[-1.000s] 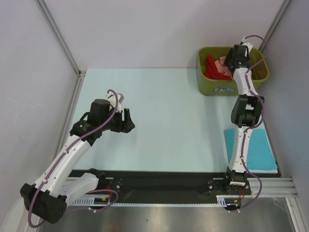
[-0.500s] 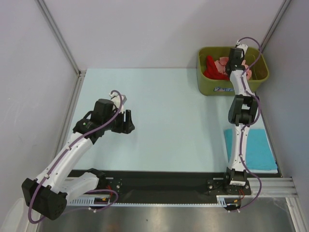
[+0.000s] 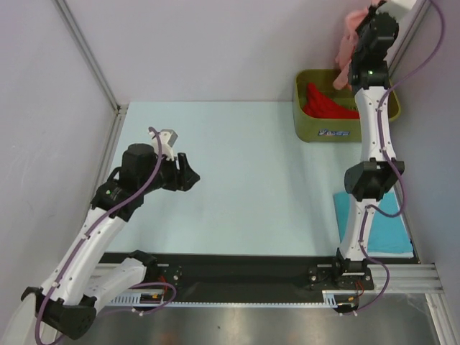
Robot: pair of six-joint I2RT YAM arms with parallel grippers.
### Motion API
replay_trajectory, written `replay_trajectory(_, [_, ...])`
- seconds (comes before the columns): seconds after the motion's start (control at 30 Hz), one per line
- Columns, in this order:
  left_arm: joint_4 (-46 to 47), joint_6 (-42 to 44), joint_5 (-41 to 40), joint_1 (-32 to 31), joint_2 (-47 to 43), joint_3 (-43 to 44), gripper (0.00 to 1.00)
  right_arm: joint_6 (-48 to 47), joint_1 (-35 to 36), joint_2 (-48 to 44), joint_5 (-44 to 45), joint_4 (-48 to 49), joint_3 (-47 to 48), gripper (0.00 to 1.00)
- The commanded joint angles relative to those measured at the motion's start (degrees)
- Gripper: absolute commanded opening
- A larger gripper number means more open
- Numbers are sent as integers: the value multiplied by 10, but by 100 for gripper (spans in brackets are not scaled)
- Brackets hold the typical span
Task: Fold and stack the t-shirts
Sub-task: Grab the tshirt from the pile, then move the tshirt to the center of the board
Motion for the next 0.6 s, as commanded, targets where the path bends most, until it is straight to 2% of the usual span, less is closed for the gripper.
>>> replay_trajectory(0.0, [9, -37, 19, 2, -56, 5, 63, -1, 79, -134, -8, 104, 6, 0])
replay_trajectory(0.2, [-31, -72, 2, 2, -131, 5, 66, 10, 199, -270, 4, 53, -98, 0])
replay_trajectory(0.27, [-49, -81, -17, 2, -158, 9, 80, 29, 226, -330, -3, 23, -187, 1])
replay_trajectory(0.3, [-68, -85, -22, 2, -166, 11, 82, 65, 243, -351, -20, 7, -219, 9])
replay_trajectory(0.33, [-78, -85, -26, 2, -174, 15, 84, 81, 255, -372, -28, -25, -252, 23])
replay_trajectory(0.37, [-89, -87, -38, 2, -178, 29, 89, 104, 264, -411, -32, -46, -325, 48])
replay_trajectory(0.43, [-128, -90, -48, 2, -179, 58, 94, 159, 292, -446, -68, -98, -408, 63])
replay_trajectory(0.47, [-138, -91, -54, 2, -181, 66, 96, 172, 301, -465, -84, -114, -487, 74])
replay_trajectory(0.5, [-155, -93, -55, 2, -181, 74, 96, 189, 325, -495, -101, -130, -534, 81])
replay_trajectory(0.53, [-160, -95, -56, 2, -181, 82, 96, 236, 331, -513, -117, -164, -575, 90])
replay_trajectory(0.57, [-165, -98, -55, 2, -182, 82, 96, 255, 341, -529, -163, -172, -666, 95])
